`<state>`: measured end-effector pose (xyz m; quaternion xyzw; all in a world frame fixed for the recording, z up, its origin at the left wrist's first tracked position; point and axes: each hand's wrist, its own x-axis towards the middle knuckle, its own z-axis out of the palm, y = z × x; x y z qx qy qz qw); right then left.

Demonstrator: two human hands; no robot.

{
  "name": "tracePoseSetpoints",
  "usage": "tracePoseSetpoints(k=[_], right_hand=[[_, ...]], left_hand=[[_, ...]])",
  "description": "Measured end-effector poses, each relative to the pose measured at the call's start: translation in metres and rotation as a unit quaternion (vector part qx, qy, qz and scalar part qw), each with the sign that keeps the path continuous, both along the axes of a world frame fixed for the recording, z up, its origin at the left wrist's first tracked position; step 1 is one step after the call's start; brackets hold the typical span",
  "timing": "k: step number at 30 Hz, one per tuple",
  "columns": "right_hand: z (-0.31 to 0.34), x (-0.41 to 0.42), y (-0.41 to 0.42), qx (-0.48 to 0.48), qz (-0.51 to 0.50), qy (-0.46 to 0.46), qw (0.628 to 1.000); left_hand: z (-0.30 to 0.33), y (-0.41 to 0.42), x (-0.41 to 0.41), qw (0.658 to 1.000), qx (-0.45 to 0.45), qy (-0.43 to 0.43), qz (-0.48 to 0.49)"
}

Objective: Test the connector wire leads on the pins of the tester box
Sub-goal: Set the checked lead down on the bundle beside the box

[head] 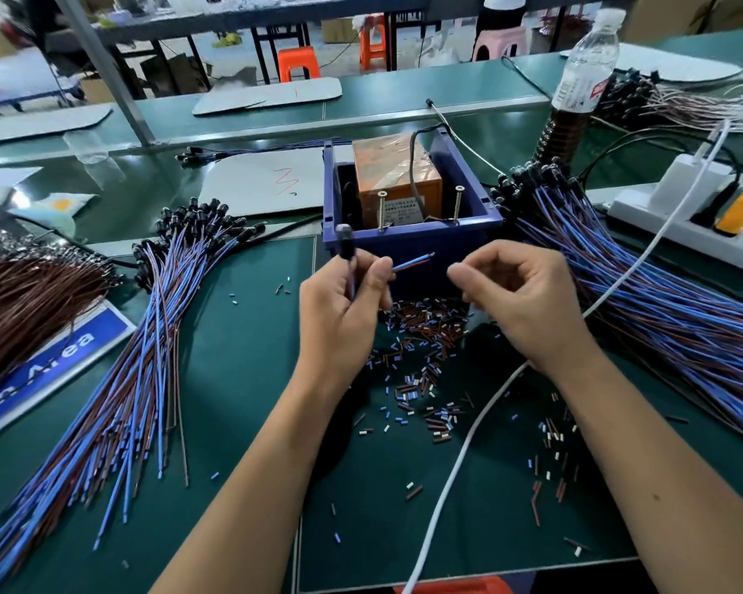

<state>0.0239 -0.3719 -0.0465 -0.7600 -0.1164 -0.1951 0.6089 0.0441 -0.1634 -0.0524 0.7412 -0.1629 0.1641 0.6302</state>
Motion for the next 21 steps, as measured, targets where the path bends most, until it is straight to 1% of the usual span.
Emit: tracePoseSetpoints(k=[2,6,9,11,14,16,18,21], right_hand=[[-0.001,-0.003,0.015,0.027,0.041,0.011,0.999],[-0.003,-0.005,0.038,0.130,0.086,0.010,0.988],[-0.001,-0.006,0.044,0.200,0.095,0.005,0.975],[0.001,-0.008,0.043,0.215,0.094,0.012,0.972],[0.002,-0.007,0.039,0.176,0.059,0.024,0.982],[0.001,-0.006,0.036,0.136,0.053,0.026,0.989],[0.000,-0.007,0.033,0.083,0.072,0.017,0.994],[0.000,-0.006,0.032,0.022,0.078,0.004,0.997]], left_hand=[[0.002,-0.009,-0.005,1.000,-0.014,-0.008,-0.009],[0.001,-0.021,-0.011,0.998,-0.041,0.005,-0.051],[0.003,-0.022,-0.014,0.997,-0.030,0.009,-0.063],[0.004,-0.020,-0.014,0.998,-0.006,-0.013,-0.054],[0.006,-0.013,-0.012,0.992,0.075,-0.100,0.009],[0.006,-0.010,-0.011,0.987,0.080,-0.134,0.032],[0.006,-0.010,-0.011,0.991,0.060,-0.121,0.009],[0.009,-0.012,-0.011,0.997,0.019,-0.063,-0.049]])
